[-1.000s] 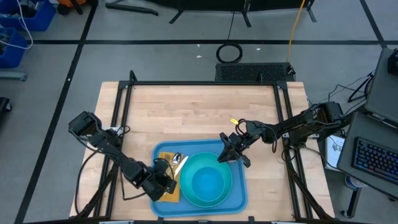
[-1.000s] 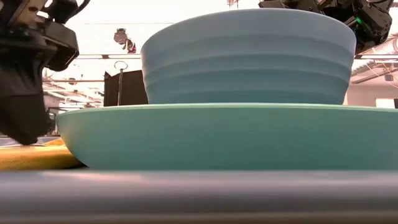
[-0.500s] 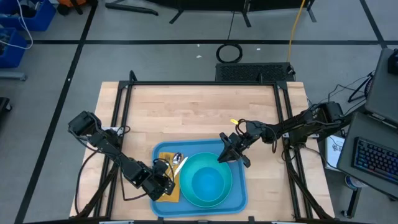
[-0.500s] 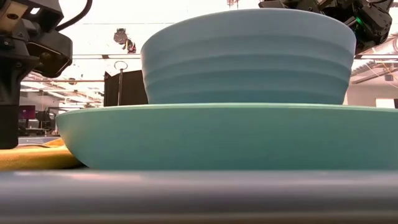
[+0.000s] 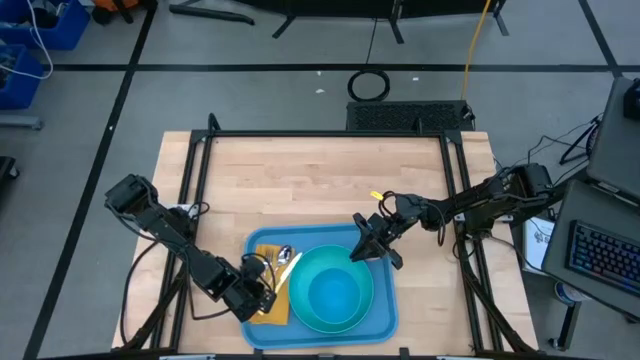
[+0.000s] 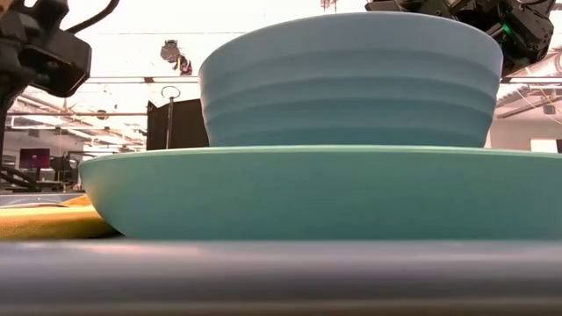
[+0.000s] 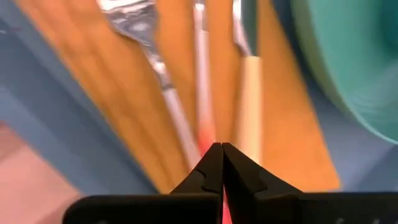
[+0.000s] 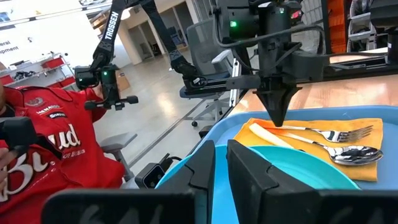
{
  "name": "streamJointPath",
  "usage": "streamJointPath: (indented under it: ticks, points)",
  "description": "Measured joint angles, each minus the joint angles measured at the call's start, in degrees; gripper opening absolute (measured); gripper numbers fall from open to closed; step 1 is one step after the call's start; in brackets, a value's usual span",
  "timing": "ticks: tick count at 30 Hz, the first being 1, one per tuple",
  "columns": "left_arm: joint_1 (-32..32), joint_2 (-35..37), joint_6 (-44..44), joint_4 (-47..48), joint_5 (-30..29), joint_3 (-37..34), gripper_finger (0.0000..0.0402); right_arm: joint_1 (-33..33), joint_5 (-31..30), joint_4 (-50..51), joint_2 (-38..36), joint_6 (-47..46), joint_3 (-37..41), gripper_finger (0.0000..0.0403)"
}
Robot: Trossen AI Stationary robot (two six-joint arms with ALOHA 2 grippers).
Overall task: Set up tray
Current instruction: Put the white table knife on the top of the yellow table napkin to the right of the orange spoon
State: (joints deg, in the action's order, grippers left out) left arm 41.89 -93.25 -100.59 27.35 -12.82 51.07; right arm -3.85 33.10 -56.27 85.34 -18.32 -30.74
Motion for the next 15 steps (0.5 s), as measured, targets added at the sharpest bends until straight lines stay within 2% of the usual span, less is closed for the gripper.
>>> streamJointPath:
  ticks: [15]
  points:
    - [0.2, -0.42, -0.39, -2.11, 6.84, 0.02, 0.0001, 0.0, 0.0, 0.02, 0.0, -0.01, 0.0, 0.0034]
